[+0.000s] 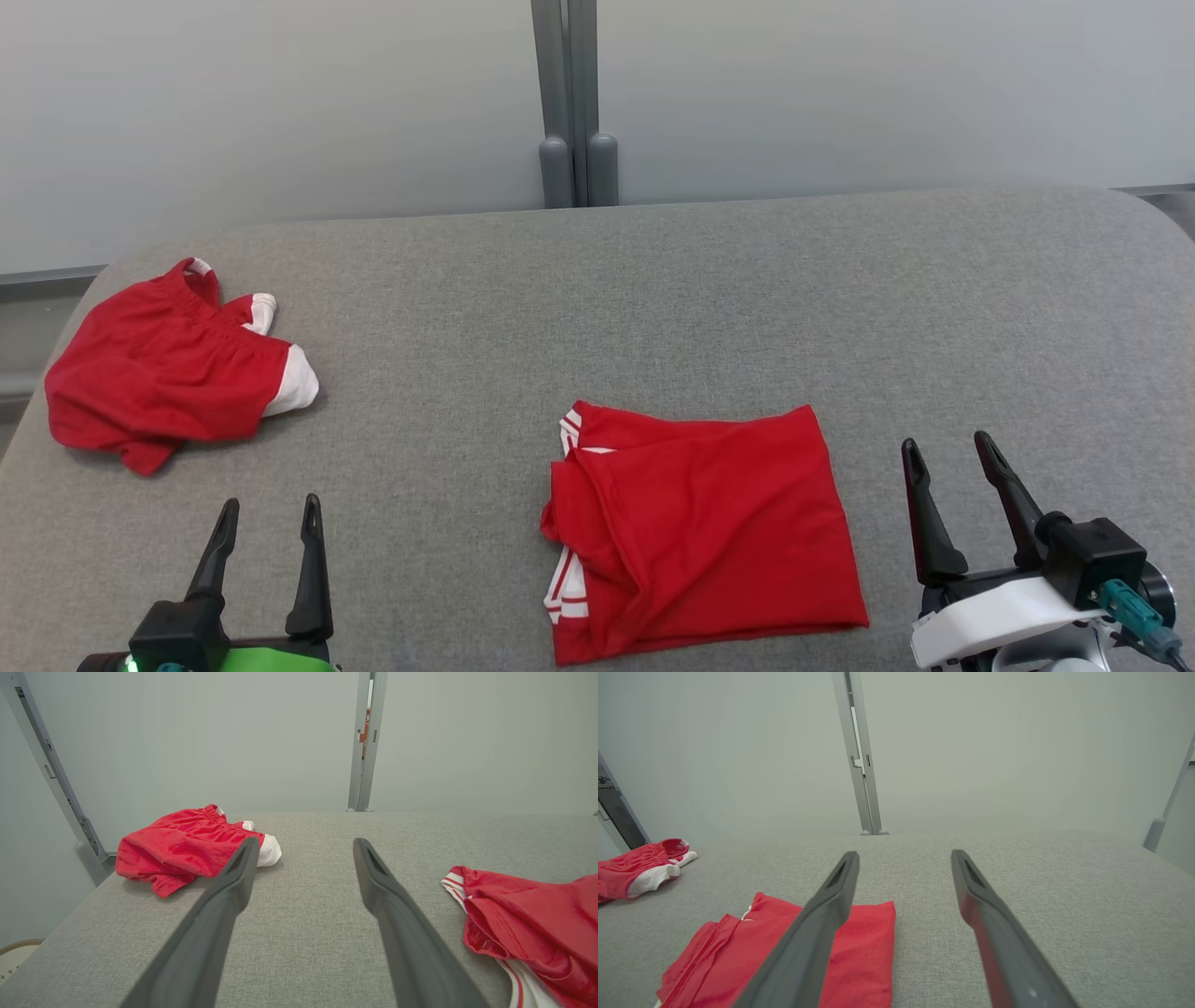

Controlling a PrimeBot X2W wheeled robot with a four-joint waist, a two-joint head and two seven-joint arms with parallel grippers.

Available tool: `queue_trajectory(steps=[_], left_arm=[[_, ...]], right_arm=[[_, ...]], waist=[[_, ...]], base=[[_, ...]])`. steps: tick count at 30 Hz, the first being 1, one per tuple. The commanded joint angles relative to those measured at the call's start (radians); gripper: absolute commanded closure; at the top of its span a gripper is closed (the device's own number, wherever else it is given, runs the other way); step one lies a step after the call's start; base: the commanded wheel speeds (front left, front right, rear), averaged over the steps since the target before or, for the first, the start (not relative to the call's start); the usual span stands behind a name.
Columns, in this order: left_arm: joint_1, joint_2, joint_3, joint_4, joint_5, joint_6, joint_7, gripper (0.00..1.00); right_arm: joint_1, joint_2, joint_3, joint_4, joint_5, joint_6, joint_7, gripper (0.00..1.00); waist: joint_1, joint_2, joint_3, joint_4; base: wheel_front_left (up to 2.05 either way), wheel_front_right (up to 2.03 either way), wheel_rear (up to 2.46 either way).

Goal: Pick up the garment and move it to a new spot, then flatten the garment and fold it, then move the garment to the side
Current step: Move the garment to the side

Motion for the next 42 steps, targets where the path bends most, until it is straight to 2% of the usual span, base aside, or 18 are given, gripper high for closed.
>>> queue_trajectory(steps=[1,30,36,42], left_arm=[[0.014,0.003,0.001,-0.004,0.001,-0.003,0.0,0.0],[0.006,0.002,0.004,0.001,-0.004,-0.005,0.0,0.0],[-0.017,0.002,-0.006,0.006,-0.002,-0.005,0.0,0.0],[-0.033,-0.001,-0.02,0.008,-0.008,-0.006,0.0,0.0]], right_arm=[[-0.005,0.001,-0.002,0.003,-0.002,-0.002,-0.003,0.0],[-0.045,-0.009,0.021,0.037,0.0,-0.002,-0.003,0.0],[-0.144,-0.03,0.061,0.147,-0.008,-0.002,0.004,0.0],[-0.225,-0.038,0.09,0.326,-0.002,-0.002,0.023,0.0]], waist=[[0.0,0.0,0.0,-0.001],[0.0,0.0,-0.003,-0.002],[0.0,0.0,0.013,0.01],[0.0,0.0,0.036,0.043]], base=[[0.0,0.0,0.0],[0.0,0.0,0.0],[0.0,0.0,0.0],[0.0,0.0,0.0]])
